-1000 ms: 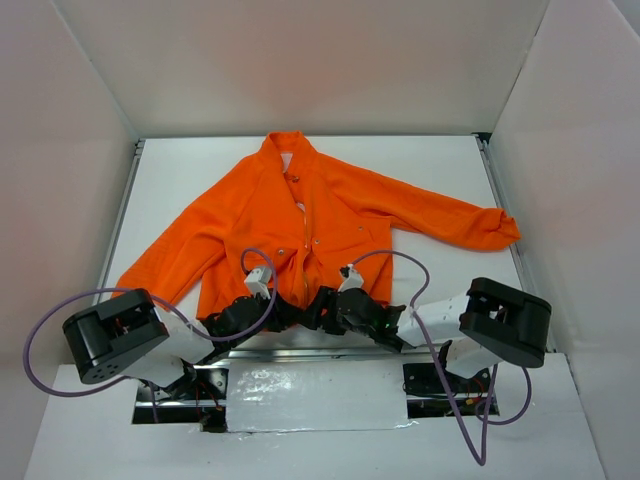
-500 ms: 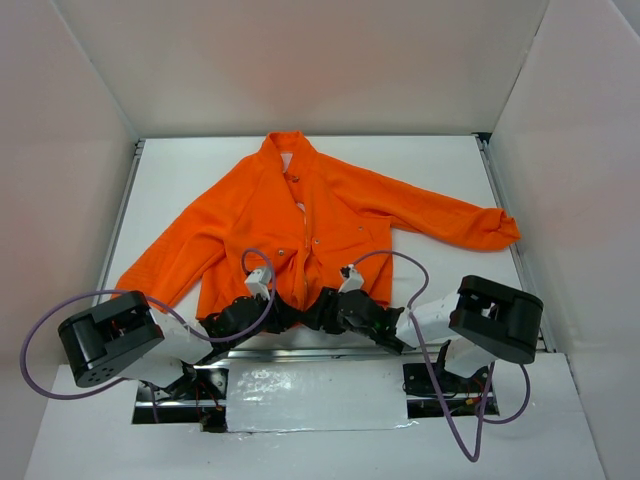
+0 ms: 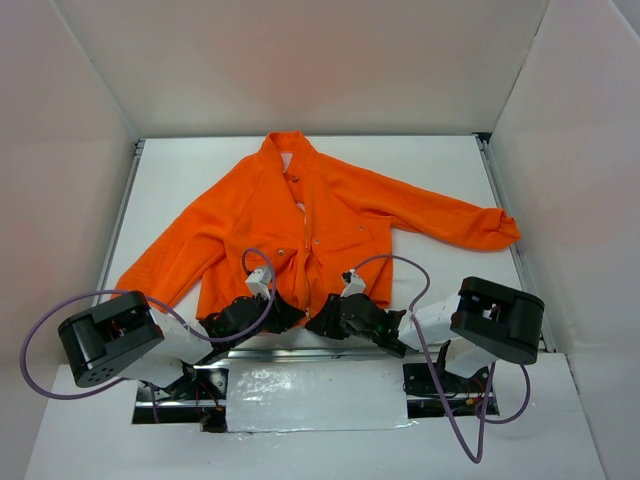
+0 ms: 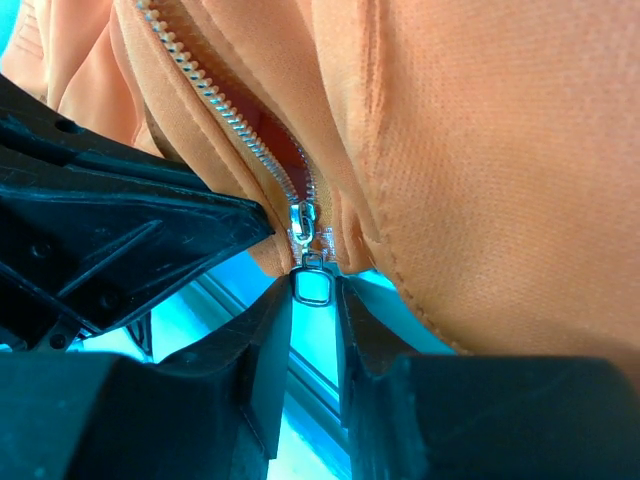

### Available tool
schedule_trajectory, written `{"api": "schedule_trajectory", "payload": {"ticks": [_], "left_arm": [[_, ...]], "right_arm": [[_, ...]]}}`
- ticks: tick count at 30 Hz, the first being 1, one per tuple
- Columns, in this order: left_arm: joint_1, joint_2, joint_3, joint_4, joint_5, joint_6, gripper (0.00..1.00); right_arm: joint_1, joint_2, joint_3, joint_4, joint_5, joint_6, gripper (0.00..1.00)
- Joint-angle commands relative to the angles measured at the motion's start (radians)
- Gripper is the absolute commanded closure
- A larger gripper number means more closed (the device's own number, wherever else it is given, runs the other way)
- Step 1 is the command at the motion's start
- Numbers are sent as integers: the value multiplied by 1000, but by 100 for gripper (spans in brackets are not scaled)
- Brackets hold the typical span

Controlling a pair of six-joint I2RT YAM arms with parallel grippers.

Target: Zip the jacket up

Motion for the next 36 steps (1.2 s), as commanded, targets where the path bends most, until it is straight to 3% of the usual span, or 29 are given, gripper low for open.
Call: {"api": "schedule_trajectory", "payload": {"ticks": [1,7,11,13,16,17,19,26,36], "left_arm": [[-4,-11,25,77,11,0,100],[-4,-12,22,75,9,0,100],[-4,-11,22,77,9,1,100],[-4,-11,19,80,9,-2,100],[-4,-9,22,83,14,-3,100],[-6,-12,22,83,14,-3,100],[-4,-15,25,81,19,-6,100],[-6,-44,28,71,34,-33,100],[-4,-92,42,57,54,-59,100]], "right_arm": [[8,-8,-10,-26,12,9,73],[10,-7,-1,-45,24,17,84],[10,-19,8,-81,40,23,98],[8,-23,7,-76,38,20,94],[10,-20,-10,-26,15,17,77],[10,-19,-13,-19,12,20,67],[10,-14,-28,16,4,18,62],[10,-23,-62,108,-12,-3,51],[10,-23,-116,240,-29,2,49]]}}
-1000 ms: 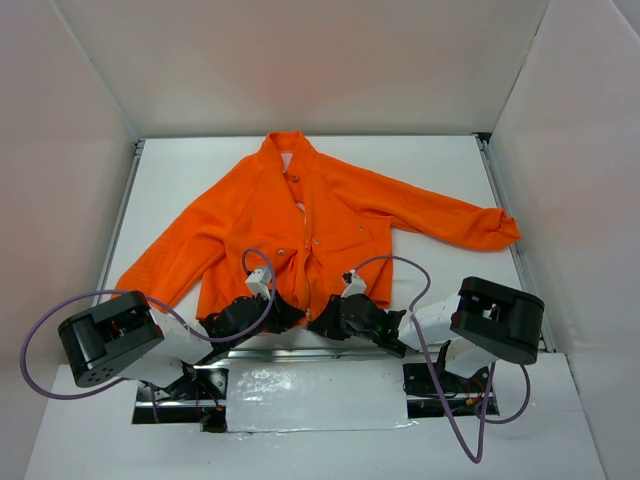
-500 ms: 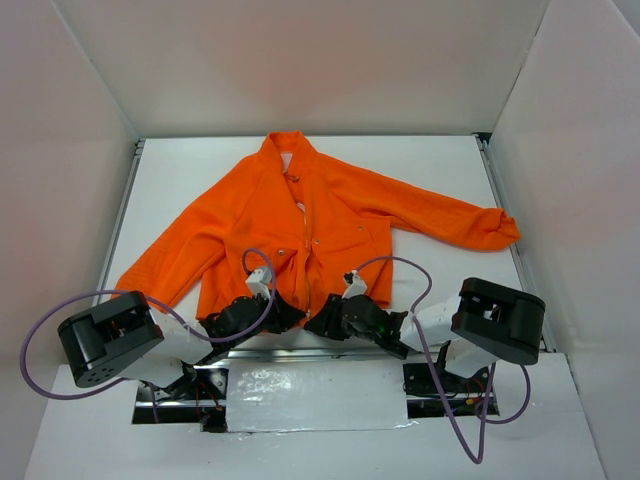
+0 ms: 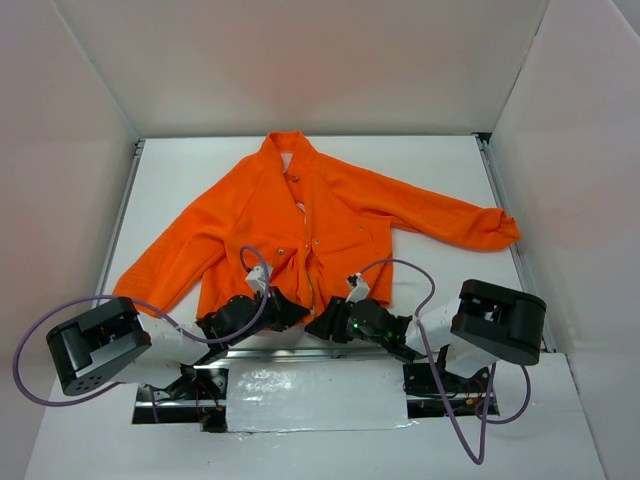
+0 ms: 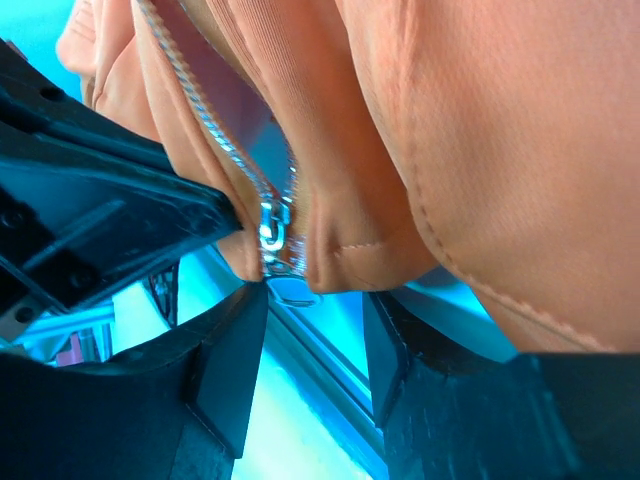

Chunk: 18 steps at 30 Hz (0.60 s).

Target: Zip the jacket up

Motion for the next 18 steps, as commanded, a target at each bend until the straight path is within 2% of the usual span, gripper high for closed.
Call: {"api": "schedule_trajectory", "payload": {"ticks": [1,4,12,18], "left_arm": [[-4,-21,35,60,14,-26,100],[-5,-10,32,67,17,-29,100],[-4,25,30,110,32,-39,100],[-4,13,35,95,32,-34,100]], "right_arm": [[5,-14,-40,98,5,-11,49],[5,-23,-69,163,2,-10,49],[7,-56,-74,183,18,-19,51],[5,-11,-61,239,-4,-16,50]]}}
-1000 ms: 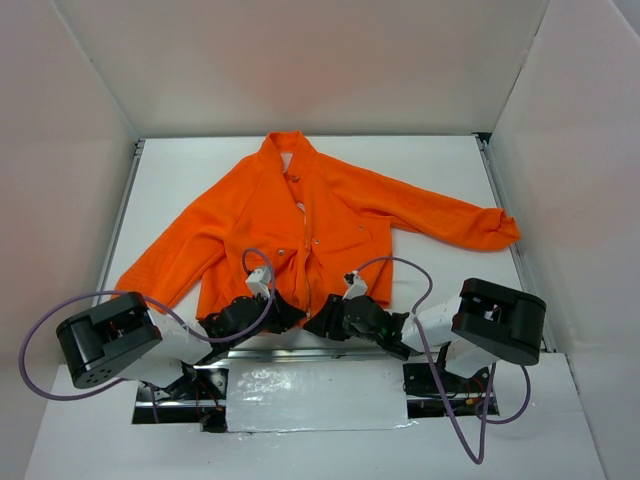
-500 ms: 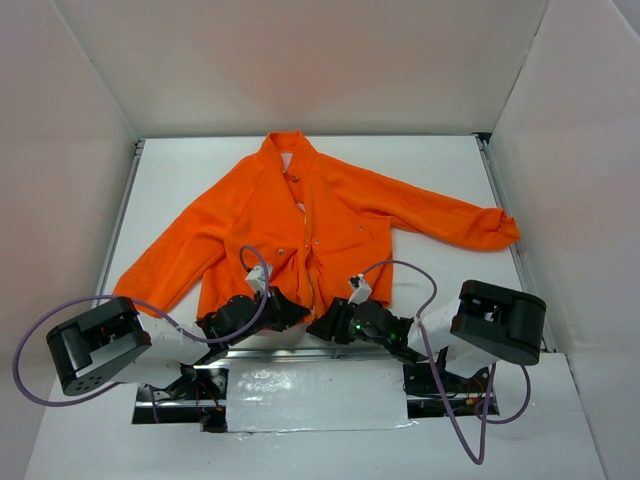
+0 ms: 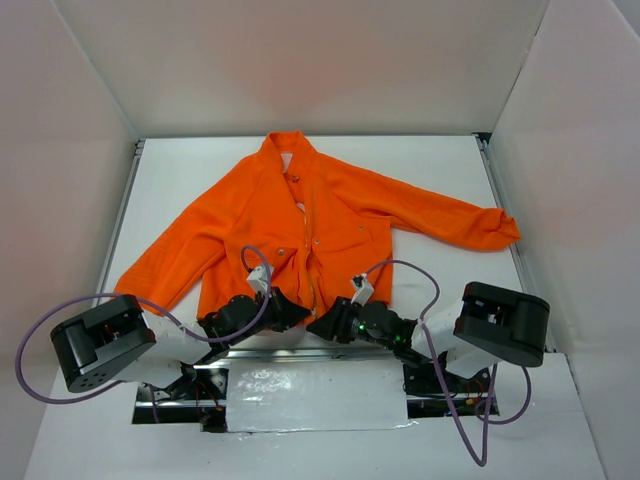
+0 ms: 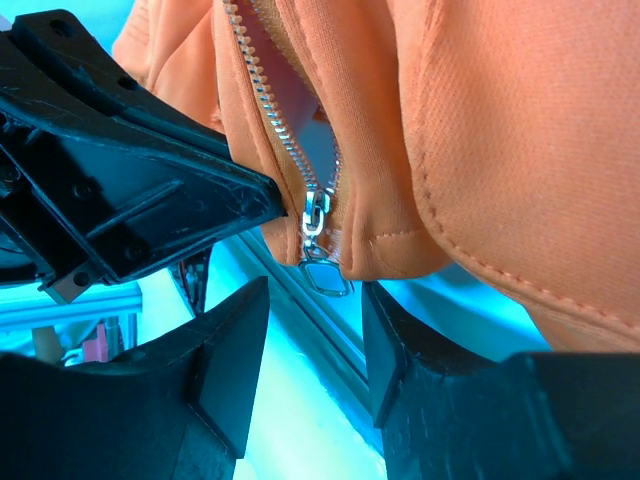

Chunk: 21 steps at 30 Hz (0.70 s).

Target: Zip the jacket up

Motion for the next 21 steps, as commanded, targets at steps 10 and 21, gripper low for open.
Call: {"api": "schedule_trajectory", "payload": {"ticks": [10,21], "left_arm": [[-5,-43,28,32,2,-3,100],[-4,-33,37,28,1,0,100]], "right_arm": [[5,37,-18,213,11,-5,51],[7,-29,-30,144,46,-10,57]]}}
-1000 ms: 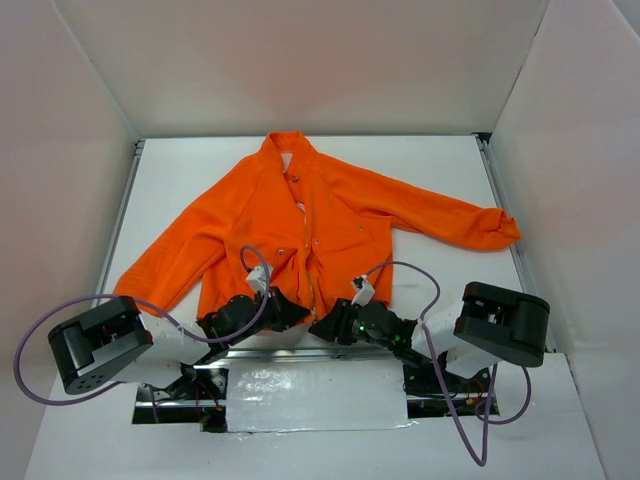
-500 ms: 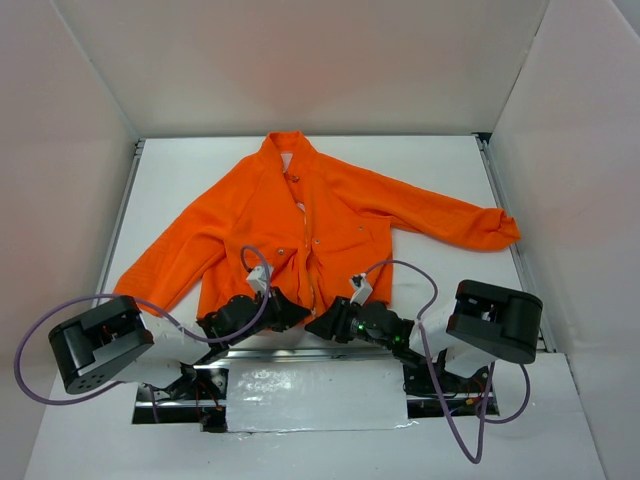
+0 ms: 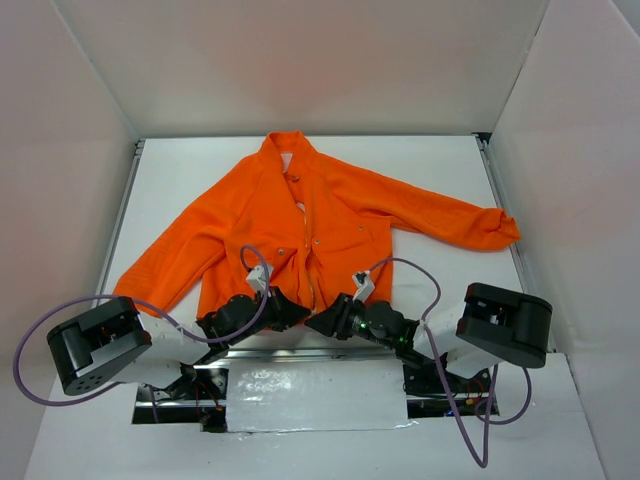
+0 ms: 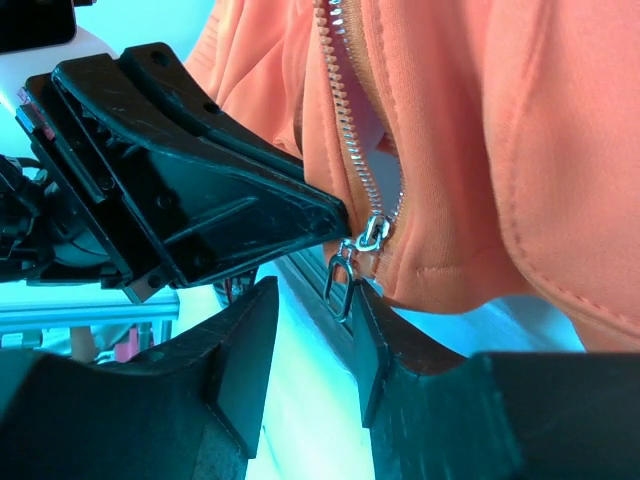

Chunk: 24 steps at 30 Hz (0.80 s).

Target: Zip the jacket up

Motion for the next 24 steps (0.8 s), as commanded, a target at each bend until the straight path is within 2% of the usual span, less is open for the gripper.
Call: {"api": "schedule_trajectory", "payload": {"ticks": [1,6,10,16,20,24], "left_arm": [[-4,-12,33,52,1,0,100],[-4,-6,30,63,1,-4,100],[-5,-10,30,57,1,-3,100],[-4,-18,26,51,-6,-3,100],[-4,-15,21,61,-6,-3,100],[-4,-3,18,78,-3,8,100]], "right_arm": [[7,-27,-22,25,39,-7,58],[7,-11,-16,21,38,-1,61],[7,9,-7,27,33,7,71],[5,2,-13,12,36,17,81],[7,-20,-15,-21,46,28,98],[7,-53,5,-70,49,51,100]]}}
